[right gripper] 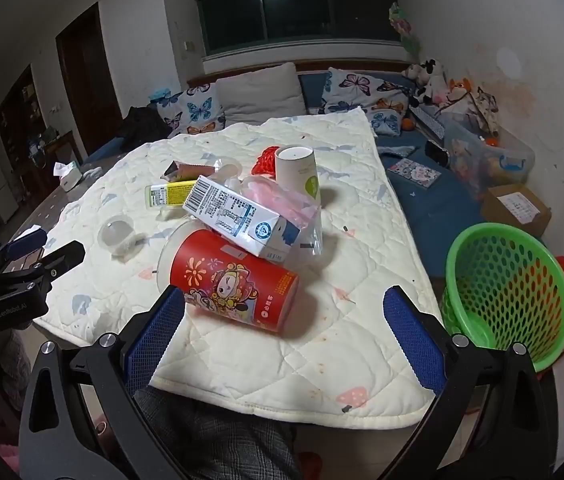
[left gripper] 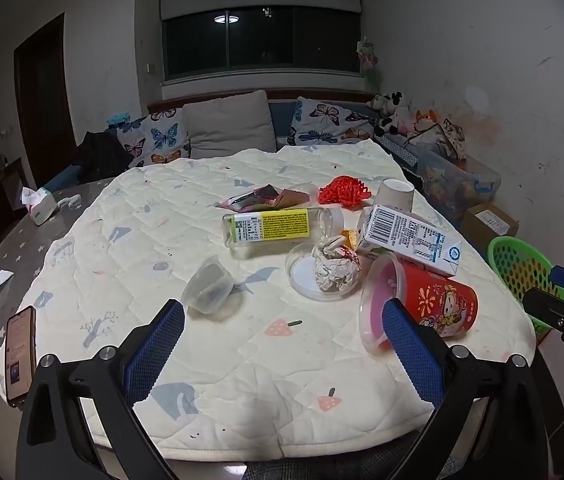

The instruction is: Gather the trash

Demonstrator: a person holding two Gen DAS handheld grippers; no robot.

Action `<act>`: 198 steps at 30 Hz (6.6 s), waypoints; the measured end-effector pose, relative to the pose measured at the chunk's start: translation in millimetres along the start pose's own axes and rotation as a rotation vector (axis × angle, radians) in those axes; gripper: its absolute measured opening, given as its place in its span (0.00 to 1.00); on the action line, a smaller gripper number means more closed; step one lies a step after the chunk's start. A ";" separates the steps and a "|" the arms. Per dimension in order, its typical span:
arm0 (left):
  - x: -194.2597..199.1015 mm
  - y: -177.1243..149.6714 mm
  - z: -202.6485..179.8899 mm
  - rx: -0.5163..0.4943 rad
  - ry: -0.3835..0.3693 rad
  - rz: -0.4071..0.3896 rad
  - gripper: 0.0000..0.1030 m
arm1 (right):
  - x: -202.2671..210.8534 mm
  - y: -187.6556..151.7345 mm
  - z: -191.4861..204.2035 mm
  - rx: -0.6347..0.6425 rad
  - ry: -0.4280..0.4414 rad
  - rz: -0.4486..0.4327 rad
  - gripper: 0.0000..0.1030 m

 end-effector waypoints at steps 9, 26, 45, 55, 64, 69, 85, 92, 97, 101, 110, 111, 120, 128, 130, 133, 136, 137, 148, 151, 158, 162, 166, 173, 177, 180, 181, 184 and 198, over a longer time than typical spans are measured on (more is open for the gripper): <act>-1.0 -1.1 -0.6 0.001 0.000 0.003 0.93 | -2.7 -0.2 0.0 -0.003 0.000 0.002 0.96; -5.0 -2.3 -1.3 0.000 0.001 0.009 0.93 | -9.9 -0.8 3.1 -0.003 0.002 0.010 0.96; -14.4 1.3 -6.7 -0.011 -0.020 0.027 0.93 | -16.9 -0.9 -1.1 -0.005 0.009 0.023 0.96; -26.3 4.5 -24.5 -0.063 -0.108 0.053 0.82 | -18.4 2.2 -12.7 -0.009 -0.007 0.033 0.96; -45.8 3.0 -43.6 -0.093 -0.270 0.093 0.68 | -18.3 4.3 -23.1 -0.010 -0.028 0.039 0.96; -60.8 3.0 -56.5 -0.127 -0.374 0.122 0.66 | -19.7 6.1 -25.4 -0.008 -0.033 0.044 0.96; -89.1 -4.5 -79.8 -0.126 -0.617 0.189 0.32 | -30.8 18.3 -25.4 0.028 -0.013 0.060 0.95; -75.0 -8.7 -71.9 -0.102 -0.688 0.177 0.15 | -36.5 18.7 -19.4 0.044 0.009 0.072 0.95; -58.7 -13.3 -70.6 -0.125 -0.706 0.155 0.06 | -35.8 19.5 -16.8 0.056 0.029 0.070 0.95; -49.6 -17.2 -61.1 -0.139 -0.696 0.146 0.05 | -38.6 19.8 -13.8 0.066 0.060 0.084 0.95; -44.9 -21.9 -29.0 -0.115 -0.680 0.169 0.05 | -55.8 26.0 -3.1 0.108 0.123 0.111 0.95; -44.5 -23.3 -26.8 -0.116 -0.681 0.172 0.05 | -59.1 27.0 -2.3 0.110 0.131 0.118 0.95; -54.3 -28.5 2.4 -0.086 -0.674 0.207 0.08 | -99.1 35.4 3.6 0.103 0.262 0.200 0.86; -69.9 -28.8 17.8 -0.048 -0.655 0.256 0.15 | -136.7 42.4 2.6 0.103 0.349 0.270 0.80; -72.9 -28.8 20.0 -0.037 -0.662 0.259 0.15 | -148.0 43.9 2.2 0.098 0.364 0.286 0.80; -73.8 -28.3 18.0 -0.045 -0.667 0.257 0.24 | -158.6 45.5 2.0 0.107 0.366 0.299 0.80; -77.3 -28.5 15.1 -0.047 -0.667 0.261 0.39 | -166.8 46.8 -1.2 0.108 0.386 0.315 0.80; -78.0 -29.4 14.6 -0.049 -0.669 0.261 0.39 | -168.7 47.1 -2.1 0.110 0.389 0.318 0.80; -93.1 -25.6 11.5 -0.008 -0.713 0.277 0.35 | -178.4 45.5 -5.5 0.094 0.447 0.337 0.72; -92.7 -24.5 9.5 0.001 -0.736 0.272 0.24 | -176.3 45.7 -4.5 0.084 0.450 0.329 0.63; -79.8 -23.2 2.7 0.005 -0.790 0.238 0.06 | -155.4 46.1 3.8 0.113 0.421 0.264 0.63; -71.1 -21.6 0.2 -0.004 -0.788 0.220 0.05 | -134.0 47.9 2.8 0.100 0.415 0.217 0.63; -61.3 -17.5 1.5 0.001 -0.793 0.197 0.05 | -112.4 48.4 -4.3 0.075 0.397 0.174 0.63; -48.0 4.2 -15.4 -0.019 -0.835 0.141 0.05 | -72.8 46.9 -49.8 -0.013 0.277 0.096 0.63; -47.8 22.9 -45.9 -0.055 -0.880 0.121 0.05 | -53.6 41.5 -93.5 -0.070 0.150 0.073 0.63; -49.1 32.0 -68.9 -0.083 -0.907 0.118 0.05 | -39.6 36.1 -132.0 -0.115 0.045 0.059 0.63; -50.4 36.9 -80.3 -0.096 -0.921 0.118 0.05 | -35.9 34.0 -143.3 -0.132 0.014 0.058 0.63; -55.2 46.9 -107.9 -0.127 -0.948 0.123 0.05 | -26.6 24.0 -180.4 -0.168 -0.095 0.064 0.63; -91.7 78.6 -228.4 -0.237 -0.997 0.193 0.05 | -28.6 -26.3 -289.7 -0.337 -0.248 0.131 0.70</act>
Point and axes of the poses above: each gripper's, at about its wrist camera, not at the fingertips, and x roughly against the way its jaws point, z to its left, y to its top, the point moved 1 cm from there along -x, roughly the way its jaws point, and after that the axes turned 5 degrees about y, right-handed, at the moved point
